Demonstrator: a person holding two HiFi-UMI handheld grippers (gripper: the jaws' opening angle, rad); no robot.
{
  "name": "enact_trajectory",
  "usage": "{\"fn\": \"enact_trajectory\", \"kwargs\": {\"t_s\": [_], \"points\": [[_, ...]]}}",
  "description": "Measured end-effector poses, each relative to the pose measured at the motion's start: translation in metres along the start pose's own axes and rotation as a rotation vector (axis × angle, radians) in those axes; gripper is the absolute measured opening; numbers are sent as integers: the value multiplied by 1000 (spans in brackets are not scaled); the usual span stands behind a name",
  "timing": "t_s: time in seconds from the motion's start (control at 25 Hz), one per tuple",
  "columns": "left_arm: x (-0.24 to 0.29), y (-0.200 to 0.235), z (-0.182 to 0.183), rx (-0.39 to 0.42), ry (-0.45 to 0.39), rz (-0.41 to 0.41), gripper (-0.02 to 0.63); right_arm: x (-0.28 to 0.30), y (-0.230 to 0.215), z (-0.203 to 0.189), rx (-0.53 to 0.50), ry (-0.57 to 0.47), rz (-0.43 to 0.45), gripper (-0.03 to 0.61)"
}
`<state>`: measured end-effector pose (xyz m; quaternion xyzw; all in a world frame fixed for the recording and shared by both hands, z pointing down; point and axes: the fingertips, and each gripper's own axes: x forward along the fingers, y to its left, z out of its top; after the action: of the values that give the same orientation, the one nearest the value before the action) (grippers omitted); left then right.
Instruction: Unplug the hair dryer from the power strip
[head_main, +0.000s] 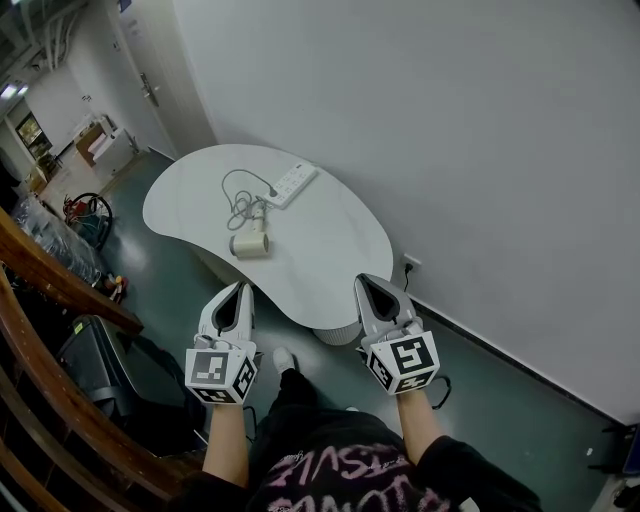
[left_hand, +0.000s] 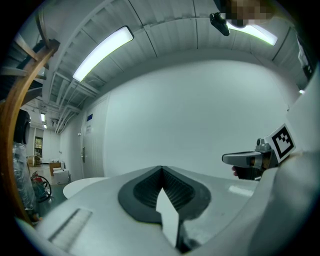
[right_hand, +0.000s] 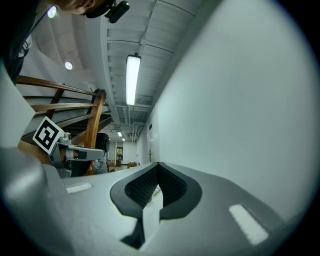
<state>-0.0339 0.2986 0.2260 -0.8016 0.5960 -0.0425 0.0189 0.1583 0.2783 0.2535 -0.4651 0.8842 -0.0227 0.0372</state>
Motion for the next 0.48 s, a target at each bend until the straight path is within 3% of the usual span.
{"fn": "enact_trajectory", "kwargs": {"t_s": [0.48], "points": [[34,24,-12,-51,7,-15,0,31,-12,-5,-17,30,-35,10]]}}
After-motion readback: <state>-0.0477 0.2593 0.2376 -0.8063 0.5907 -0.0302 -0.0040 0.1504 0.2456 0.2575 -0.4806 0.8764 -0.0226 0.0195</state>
